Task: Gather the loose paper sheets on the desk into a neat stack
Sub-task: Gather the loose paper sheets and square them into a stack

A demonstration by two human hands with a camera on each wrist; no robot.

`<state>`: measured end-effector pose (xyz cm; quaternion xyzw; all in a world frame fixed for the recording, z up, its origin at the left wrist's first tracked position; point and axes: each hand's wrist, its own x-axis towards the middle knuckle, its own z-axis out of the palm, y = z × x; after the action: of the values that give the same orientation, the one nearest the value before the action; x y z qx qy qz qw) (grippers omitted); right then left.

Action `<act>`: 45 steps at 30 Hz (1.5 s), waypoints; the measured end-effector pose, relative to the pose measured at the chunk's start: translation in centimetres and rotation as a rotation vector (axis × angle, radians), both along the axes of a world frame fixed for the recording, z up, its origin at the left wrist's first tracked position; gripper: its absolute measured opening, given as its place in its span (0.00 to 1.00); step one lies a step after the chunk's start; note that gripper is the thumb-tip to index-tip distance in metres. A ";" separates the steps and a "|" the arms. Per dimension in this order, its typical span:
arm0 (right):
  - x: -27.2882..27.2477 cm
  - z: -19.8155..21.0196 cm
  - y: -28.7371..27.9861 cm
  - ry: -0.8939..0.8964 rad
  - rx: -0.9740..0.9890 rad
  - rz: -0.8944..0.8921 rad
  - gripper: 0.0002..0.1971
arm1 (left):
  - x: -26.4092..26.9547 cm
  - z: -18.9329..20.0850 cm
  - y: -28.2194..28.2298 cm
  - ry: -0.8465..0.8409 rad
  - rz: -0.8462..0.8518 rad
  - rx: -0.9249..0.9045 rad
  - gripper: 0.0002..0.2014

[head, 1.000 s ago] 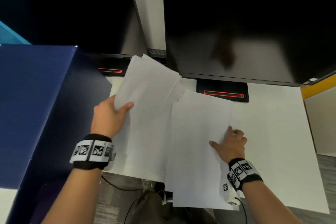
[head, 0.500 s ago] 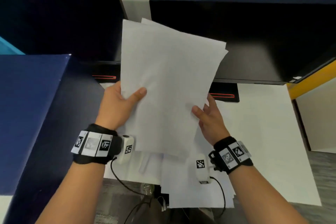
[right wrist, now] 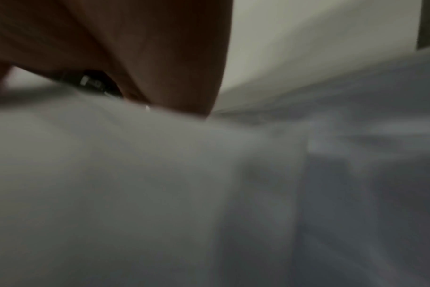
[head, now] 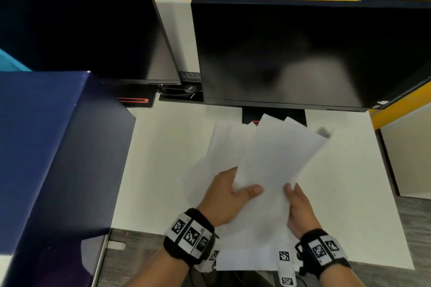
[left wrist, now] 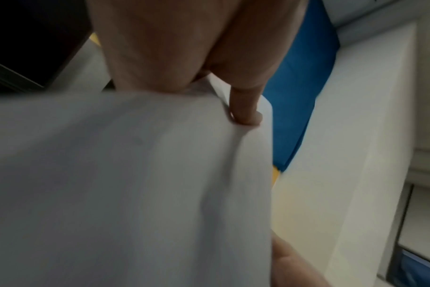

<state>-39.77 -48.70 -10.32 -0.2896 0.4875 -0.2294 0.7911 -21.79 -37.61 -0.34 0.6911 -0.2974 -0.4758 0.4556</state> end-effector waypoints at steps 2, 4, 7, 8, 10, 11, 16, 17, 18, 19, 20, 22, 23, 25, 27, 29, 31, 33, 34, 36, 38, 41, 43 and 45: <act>-0.4 1.0 -0.6 -0.012 0.094 -0.139 0.21 | 0.6 0.9 -0.4 0.099 -0.037 -0.029 0.16; -0.3 2.4 -1.4 0.037 0.100 -0.188 0.26 | 1.8 1.3 -0.7 0.156 -0.022 -0.046 0.15; 0.4 4.0 -2.9 0.018 0.064 -0.255 0.25 | 3.5 0.5 -1.2 0.220 0.059 -0.029 0.17; 0.6 4.2 -3.3 -0.004 0.061 -0.256 0.25 | 3.9 0.0 -1.4 0.200 0.087 -0.012 0.18; 0.8 4.6 -3.5 -0.093 0.062 -0.198 0.38 | 4.8 -1.4 -1.6 0.009 0.112 0.080 0.19; 0.7 4.6 -3.3 -0.114 0.080 -0.147 0.45 | 5.1 -2.3 -1.6 -0.110 0.110 0.148 0.20; 0.0 1.4 -2.2 0.230 -0.087 0.119 0.42 | 4.2 -7.6 -1.6 -0.337 0.051 0.331 0.27; 0.0 0.6 -2.0 0.413 -0.200 0.171 0.38 | 4.3 -8.6 -1.7 -0.441 0.059 0.342 0.29; -0.3 -0.3 -2.0 0.558 -0.265 0.218 0.33 | 4.7 -9.6 -2.0 -0.574 0.069 0.355 0.29; -0.4 -0.9 -1.9 0.657 -0.281 0.238 0.29 | 5.3 -10.4 -2.2 -0.683 0.073 0.385 0.28; -0.6 -1.5 -1.9 0.715 -0.276 0.246 0.25 | 6.0 -10.9 -2.4 -0.743 0.060 0.441 0.27; -0.9 -2.3 -2.0 0.791 -0.271 0.267 0.21 | 7.4 -11.5 -2.6 -0.691 0.004 0.556 0.29; -1.1 -2.5 -2.1 0.814 -0.275 0.276 0.20 | 8.1 -11.9 -2.6 -0.625 -0.003 0.581 0.32; -1.1 -2.9 -2.1 0.841 -0.287 0.274 0.17 | 9.3 -11.8 -2.2 -0.556 0.037 0.564 0.36; -1.1 -3.1 -2.1 0.870 -0.290 0.273 0.14 | 10.5 -10.7 -1.1 -0.618 0.045 0.557 0.29; -0.9 -3.1 -2.3 0.887 -0.297 0.282 0.12 | 11.7 -9.2 0.2 -0.649 0.020 0.559 0.18; -0.5 -3.0 -2.4 0.912 -0.317 0.300 0.12 | 12.6 -7.4 1.8 -0.607 -0.030 0.530 0.15; -0.1 -2.9 -2.6 0.920 -0.335 0.304 0.11 | 13.5 -5.0 3.4 -0.657 -0.066 0.466 0.15; 0.1 -2.8 -2.7 0.921 -0.343 0.303 0.11 | 13.8 -3.6 4.2 -0.717 -0.062 0.413 0.13; 0.6 -2.7 -2.8 0.921 -0.365 0.310 0.10 | 14.5 -0.5 5.8 -0.822 -0.016 0.298 0.08; 1.3 -2.4 -2.9 0.905 -0.374 0.324 0.14 | 15.0 2.2 7.0 -0.875 0.056 0.205 0.06; 2.5 -1.9 -2.9 0.892 -0.438 0.307 0.32 | 15.0 3.7 7.1 -0.817 0.180 0.074 0.05; 3.2 -1.3 -2.9 0.889 -0.564 0.277 0.44 | 14.4 2.5 6.3 -0.649 0.226 0.033 0.02; 3.9 -0.6 -2.8 0.847 -0.631 0.270 0.46 | 12.9 -0.3 5.3 -0.482 0.216 0.036 0.06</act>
<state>-35.89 -51.52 -10.91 -0.6400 0.6296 -0.1243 0.4226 -8.94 -32.35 -0.64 0.8202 -0.3132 -0.2515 0.4073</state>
